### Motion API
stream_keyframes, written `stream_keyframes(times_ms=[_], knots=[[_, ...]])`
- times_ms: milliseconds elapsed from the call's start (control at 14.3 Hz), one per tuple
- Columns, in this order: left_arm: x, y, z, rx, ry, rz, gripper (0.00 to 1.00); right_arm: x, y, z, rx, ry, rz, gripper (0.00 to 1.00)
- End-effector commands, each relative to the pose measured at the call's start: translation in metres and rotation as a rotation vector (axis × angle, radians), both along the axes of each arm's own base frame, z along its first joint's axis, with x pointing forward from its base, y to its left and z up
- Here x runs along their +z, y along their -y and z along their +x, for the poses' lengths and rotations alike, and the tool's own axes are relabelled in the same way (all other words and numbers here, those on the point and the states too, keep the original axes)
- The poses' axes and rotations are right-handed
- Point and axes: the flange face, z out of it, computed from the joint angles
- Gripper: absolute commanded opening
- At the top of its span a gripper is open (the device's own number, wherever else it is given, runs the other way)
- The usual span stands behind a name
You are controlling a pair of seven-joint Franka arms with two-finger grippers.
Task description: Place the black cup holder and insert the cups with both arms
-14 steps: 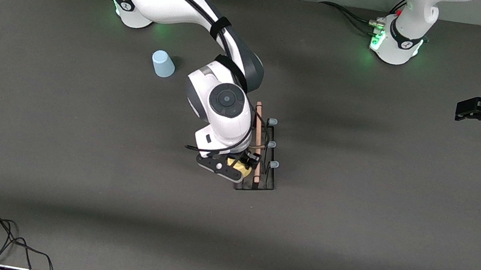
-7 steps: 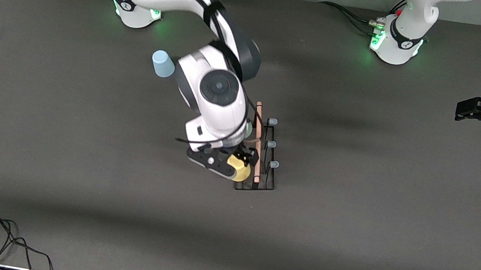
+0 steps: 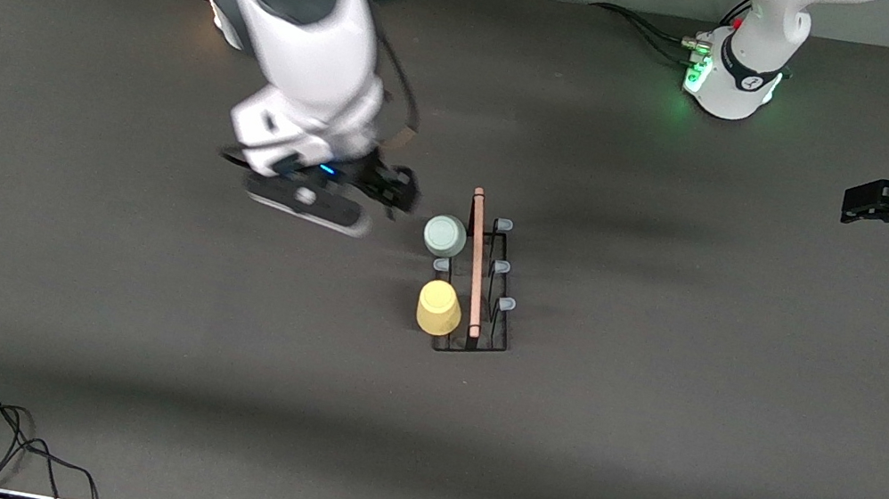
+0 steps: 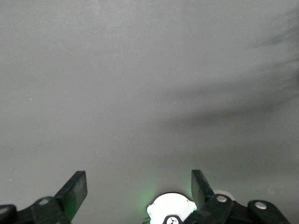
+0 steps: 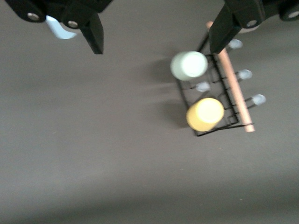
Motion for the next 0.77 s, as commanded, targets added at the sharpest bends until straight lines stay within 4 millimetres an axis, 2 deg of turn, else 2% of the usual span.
stream_keyframes(times_ms=[0,210,419,559,698], knots=[[0.004,0.002,-0.007,0.012,0.002,0.004,1.00,0.020,0.094,-0.027,0.082,-0.029,-0.008,1.00],[0.004,0.001,-0.007,0.012,0.002,0.006,1.00,0.029,0.201,-0.019,0.143,-0.051,0.008,1.00],[0.001,-0.004,-0.007,0.023,-0.004,0.004,1.00,0.031,0.287,-0.005,0.183,-0.064,0.018,1.00],[0.002,-0.005,-0.006,0.024,0.000,0.004,1.00,0.034,0.334,0.002,0.209,-0.060,0.024,1.00],[0.002,-0.004,-0.007,0.023,-0.004,0.004,1.00,0.032,0.371,0.005,0.215,-0.063,0.026,1.00]])
